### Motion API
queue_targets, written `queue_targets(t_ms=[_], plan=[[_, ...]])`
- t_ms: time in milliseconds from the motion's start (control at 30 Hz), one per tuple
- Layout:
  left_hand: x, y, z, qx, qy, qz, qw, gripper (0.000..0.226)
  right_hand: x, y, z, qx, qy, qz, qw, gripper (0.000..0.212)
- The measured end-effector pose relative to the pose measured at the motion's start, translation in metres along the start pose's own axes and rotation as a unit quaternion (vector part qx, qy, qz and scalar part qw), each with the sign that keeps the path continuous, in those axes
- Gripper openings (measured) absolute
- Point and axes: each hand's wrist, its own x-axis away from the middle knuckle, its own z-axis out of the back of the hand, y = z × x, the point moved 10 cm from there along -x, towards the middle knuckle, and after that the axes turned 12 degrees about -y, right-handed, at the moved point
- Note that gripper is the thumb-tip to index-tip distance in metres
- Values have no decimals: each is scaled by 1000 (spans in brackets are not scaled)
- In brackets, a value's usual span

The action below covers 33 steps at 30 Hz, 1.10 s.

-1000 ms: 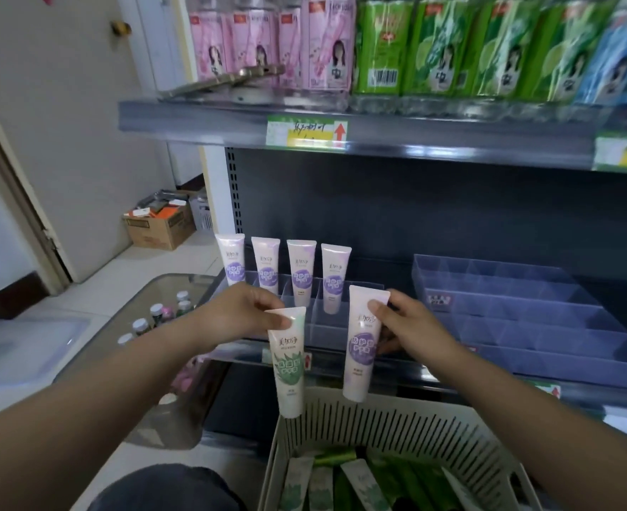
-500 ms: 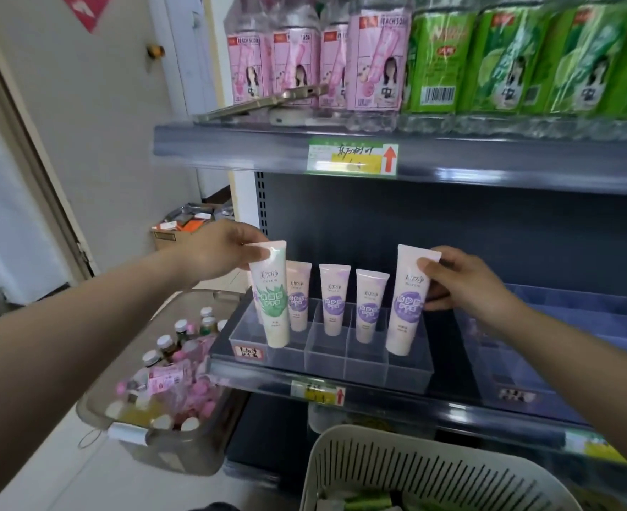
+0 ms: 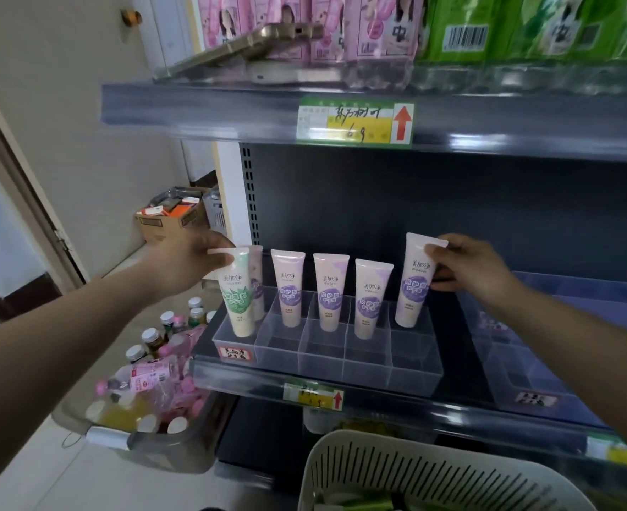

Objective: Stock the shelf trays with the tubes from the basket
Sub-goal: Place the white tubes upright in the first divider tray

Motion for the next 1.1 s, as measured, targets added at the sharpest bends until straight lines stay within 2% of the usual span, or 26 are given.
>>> queue_targets(t_ms=[267,633,867,1000,1100], plan=[[-2,-18,-18,-33,-15,-6,999,20,-12,29,-13,-10,-20,-14,1000,11],[-6,-29,-28,-8,-16,8,1000,22,-18,39,-15,7,-5,-12,1000,14],[1,-21,-30,-27,26,10,999,30,-13,26,-13,121,19,23,992,13],[8,-11,-30,-71,46,10,996,44,-6,18,-15,163,27,34,986,29],[14,9,-26,-113,70,-22,991,49,5,7,-18,208,16,50,977,36]])
